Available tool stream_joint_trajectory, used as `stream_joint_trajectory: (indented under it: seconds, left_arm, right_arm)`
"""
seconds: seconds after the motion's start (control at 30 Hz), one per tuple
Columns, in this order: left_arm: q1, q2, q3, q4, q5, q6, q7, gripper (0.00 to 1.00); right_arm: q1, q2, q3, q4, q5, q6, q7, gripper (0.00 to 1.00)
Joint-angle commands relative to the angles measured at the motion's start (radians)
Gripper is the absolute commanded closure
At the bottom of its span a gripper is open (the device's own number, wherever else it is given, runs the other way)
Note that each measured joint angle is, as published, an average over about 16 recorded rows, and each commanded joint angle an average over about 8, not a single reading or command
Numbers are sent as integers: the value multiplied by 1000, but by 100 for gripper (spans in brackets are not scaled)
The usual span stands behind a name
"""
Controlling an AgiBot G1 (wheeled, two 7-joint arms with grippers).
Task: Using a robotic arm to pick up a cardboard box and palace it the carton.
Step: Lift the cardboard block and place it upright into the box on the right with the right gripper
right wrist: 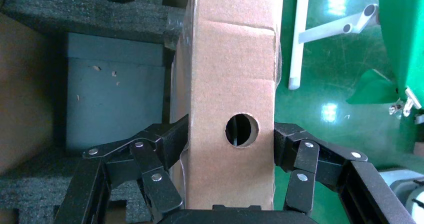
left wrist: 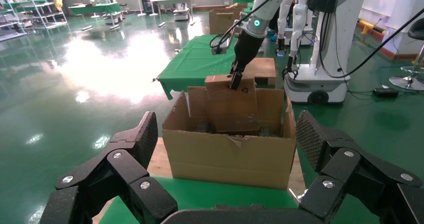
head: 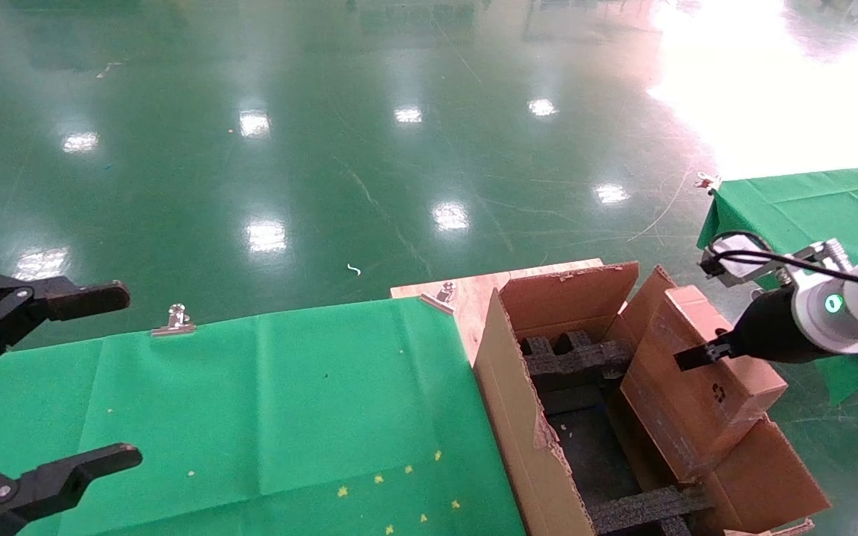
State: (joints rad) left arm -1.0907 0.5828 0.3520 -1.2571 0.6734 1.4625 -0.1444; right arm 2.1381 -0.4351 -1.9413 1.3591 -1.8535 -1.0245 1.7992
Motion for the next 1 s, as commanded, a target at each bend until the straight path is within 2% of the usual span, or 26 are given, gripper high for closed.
stream_joint_trajectory:
  seconds: [0.03,0.63,1.0]
  left_arm:
    - [0,0,0,0,0,0,0,0]
    - [0,0,0,0,0,0,0,0]
    - [0,0,0,0,0,0,0,0]
  right_arm:
    - [-12,-6,-4,0,-3,7,18,100]
    - [-149,-33,-41,-7,-60,131,155,100]
    - [-210,-70,-55,-20,-69,153,231,100]
